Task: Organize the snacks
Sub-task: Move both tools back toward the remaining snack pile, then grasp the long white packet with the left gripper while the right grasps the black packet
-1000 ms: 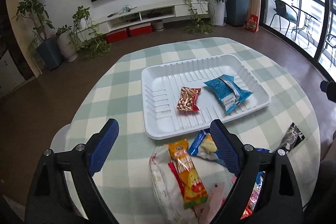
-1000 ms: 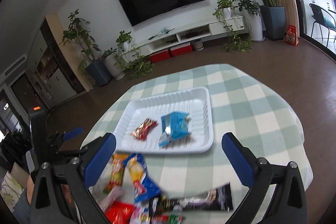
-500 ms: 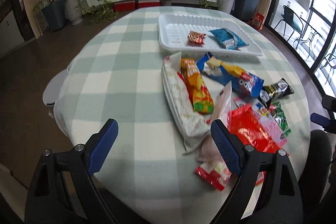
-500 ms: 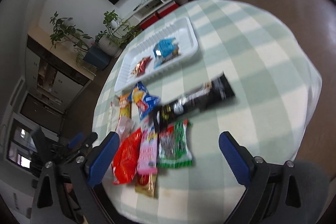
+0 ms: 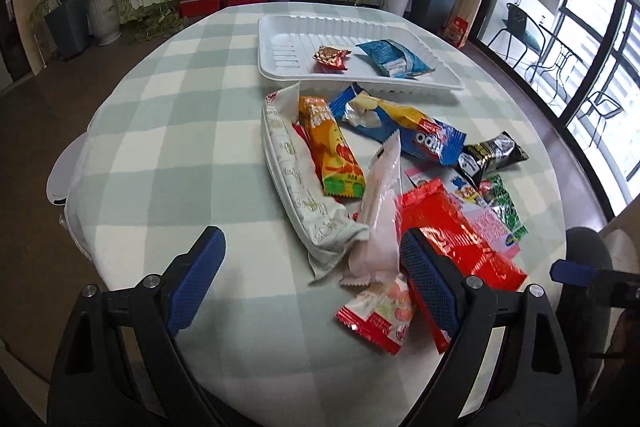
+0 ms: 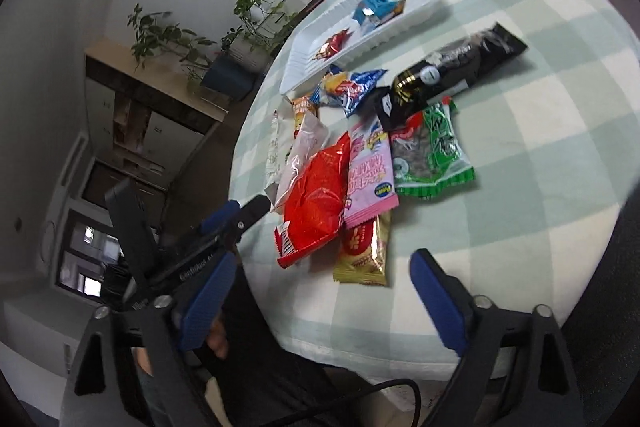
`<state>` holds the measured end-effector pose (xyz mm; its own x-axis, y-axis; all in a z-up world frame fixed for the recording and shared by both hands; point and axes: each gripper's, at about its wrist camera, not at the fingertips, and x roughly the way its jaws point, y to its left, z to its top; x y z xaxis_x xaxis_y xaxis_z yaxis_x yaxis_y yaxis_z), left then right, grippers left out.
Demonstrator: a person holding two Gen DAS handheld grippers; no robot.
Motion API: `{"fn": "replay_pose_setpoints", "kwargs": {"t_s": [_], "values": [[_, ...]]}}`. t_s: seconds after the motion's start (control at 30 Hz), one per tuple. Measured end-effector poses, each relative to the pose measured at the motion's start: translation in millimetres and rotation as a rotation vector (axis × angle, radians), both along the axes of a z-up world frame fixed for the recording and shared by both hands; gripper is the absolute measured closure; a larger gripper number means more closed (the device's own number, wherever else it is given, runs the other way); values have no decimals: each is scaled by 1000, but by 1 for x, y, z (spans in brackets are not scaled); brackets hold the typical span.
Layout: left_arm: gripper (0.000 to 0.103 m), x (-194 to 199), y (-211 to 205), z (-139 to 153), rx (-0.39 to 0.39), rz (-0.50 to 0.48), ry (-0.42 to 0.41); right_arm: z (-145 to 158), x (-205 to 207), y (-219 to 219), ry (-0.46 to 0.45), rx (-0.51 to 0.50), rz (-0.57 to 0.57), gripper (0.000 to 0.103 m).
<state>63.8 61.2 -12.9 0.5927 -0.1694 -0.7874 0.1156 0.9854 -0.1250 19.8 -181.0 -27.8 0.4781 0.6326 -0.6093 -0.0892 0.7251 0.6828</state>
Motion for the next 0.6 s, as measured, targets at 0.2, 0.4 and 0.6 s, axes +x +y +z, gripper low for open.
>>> {"fn": "replay_pose_setpoints", "kwargs": {"t_s": [0.2,0.4,0.6], "values": [[41,47,16,-3,9,61,36,12,2,-1,-61,-167,-50,23],[49,86,20,-25,26,64,112,4,8,-11,-44,-172,-70,23],[49,104,0,-39,88,15,145,0,10,-11,-34,-181,-63,23]]}}
